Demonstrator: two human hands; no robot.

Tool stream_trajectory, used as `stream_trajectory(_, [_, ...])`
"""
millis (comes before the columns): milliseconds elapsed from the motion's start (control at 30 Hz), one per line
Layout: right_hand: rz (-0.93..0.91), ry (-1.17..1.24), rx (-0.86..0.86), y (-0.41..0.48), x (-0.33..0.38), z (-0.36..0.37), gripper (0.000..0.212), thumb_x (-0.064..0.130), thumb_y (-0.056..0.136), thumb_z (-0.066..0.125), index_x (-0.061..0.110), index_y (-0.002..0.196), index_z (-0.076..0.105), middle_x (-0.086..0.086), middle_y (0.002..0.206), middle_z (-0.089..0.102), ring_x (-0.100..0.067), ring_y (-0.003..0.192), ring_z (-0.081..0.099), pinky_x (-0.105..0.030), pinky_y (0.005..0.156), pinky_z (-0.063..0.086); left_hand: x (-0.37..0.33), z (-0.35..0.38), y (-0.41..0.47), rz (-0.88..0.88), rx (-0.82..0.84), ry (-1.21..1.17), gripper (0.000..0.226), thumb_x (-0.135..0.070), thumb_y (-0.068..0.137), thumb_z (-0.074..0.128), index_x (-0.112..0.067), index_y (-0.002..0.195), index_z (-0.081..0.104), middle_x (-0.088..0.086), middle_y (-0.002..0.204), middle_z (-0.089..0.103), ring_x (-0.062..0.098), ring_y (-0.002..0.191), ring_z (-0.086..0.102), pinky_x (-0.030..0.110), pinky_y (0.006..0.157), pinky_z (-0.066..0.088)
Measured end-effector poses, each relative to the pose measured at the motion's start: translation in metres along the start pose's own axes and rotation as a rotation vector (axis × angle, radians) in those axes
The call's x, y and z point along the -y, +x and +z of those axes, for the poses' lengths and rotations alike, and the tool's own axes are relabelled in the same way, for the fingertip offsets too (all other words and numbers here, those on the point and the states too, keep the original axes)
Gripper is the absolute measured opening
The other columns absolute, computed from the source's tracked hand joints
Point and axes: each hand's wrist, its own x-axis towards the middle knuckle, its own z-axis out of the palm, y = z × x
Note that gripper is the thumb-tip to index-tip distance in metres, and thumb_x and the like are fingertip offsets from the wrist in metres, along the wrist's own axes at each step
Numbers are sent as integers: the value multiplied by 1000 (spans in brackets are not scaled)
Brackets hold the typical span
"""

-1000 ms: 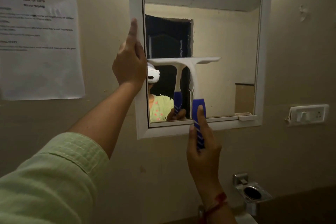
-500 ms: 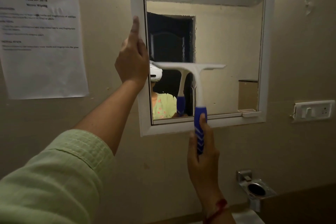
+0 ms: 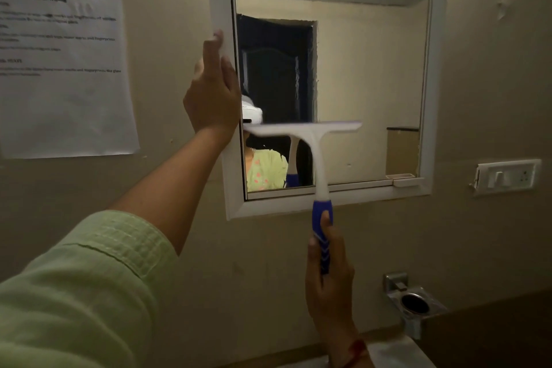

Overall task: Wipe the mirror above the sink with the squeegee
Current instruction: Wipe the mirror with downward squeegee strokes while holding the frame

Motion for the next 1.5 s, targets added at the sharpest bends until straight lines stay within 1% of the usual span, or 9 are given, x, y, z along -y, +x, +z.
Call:
stream_trajectory(67, [14, -11, 3, -19, -6, -3, 41, 55, 86, 38, 57, 126, 28, -2, 78, 57, -7, 56, 52, -10, 48, 42, 0, 1, 0, 6, -10, -1, 34, -26, 100, 34, -17, 131, 45, 5, 104, 65, 3, 65, 44, 0, 47, 29])
stream_trajectory(167, [18, 10, -16, -13, -1, -4, 40, 65, 86, 31, 61, 126, 27, 6, 72, 52, -8, 53, 50, -11, 47, 41, 0, 1, 0, 2, -9, -7, 35, -25, 99, 34, -17, 132, 44, 4, 110, 65, 4, 65, 46, 0, 46, 28])
stream_trajectory(367, [-53, 55, -50, 13, 4, 1, 41, 40, 91, 37, 56, 129, 31, 10, 67, 49, -4, 49, 46, -10, 46, 39, -1, 2, -1, 8, -2, -19, 37, -26, 99, 32, -14, 133, 42, 7, 110, 64, 5, 60, 47, 1, 50, 24])
stream_trajectory(533, [16, 2, -14, -40, -15, 1, 40, 64, 88, 30, 61, 127, 27, 7, 71, 51, -1, 54, 48, -9, 49, 39, 0, 2, -1, -9, -8, 12, 32, -25, 99, 32, -12, 126, 46, 6, 101, 64, 4, 62, 43, 3, 44, 26])
stream_trajectory(733, [8, 36, -24, -12, -7, 1, 42, 49, 90, 37, 40, 131, 34, 10, 69, 48, -3, 53, 47, -8, 49, 39, 1, 3, -2, -11, -17, 2, 32, -26, 99, 32, -12, 125, 43, 5, 106, 63, 4, 65, 45, 4, 47, 21])
stream_trajectory(867, [11, 16, -18, -21, -13, 0, 44, 54, 89, 37, 35, 129, 34, 9, 71, 49, -5, 54, 48, -10, 49, 40, -1, 2, -2, 9, -10, 0, 23, -26, 98, 30, -29, 121, 28, 1, 112, 61, 1, 71, 45, 9, 52, 26])
stream_trajectory(1033, [40, -2, 29, -53, -21, -5, 46, 57, 92, 31, 31, 130, 36, 11, 68, 49, 1, 52, 44, -9, 47, 38, 0, 2, -2, -7, -4, -5, 34, -25, 99, 31, -8, 125, 43, 4, 115, 61, 3, 70, 47, 3, 46, 28])
stream_trajectory(1233, [6, 43, -33, -3, -2, -4, 40, 42, 92, 39, 34, 130, 37, 10, 71, 49, -6, 51, 47, -9, 47, 39, -1, 0, -4, -1, 18, -7, 35, -25, 99, 31, -6, 125, 43, 2, 121, 58, 4, 72, 50, 2, 52, 24])
stream_trajectory(1500, [63, 34, -30, -62, -21, -9, 39, 53, 91, 37, 52, 130, 36, 16, 69, 54, 0, 47, 42, -11, 44, 38, -1, -2, -4, 11, 40, -4, 35, -24, 98, 30, -8, 127, 41, 3, 123, 56, 7, 70, 50, 11, 49, 24])
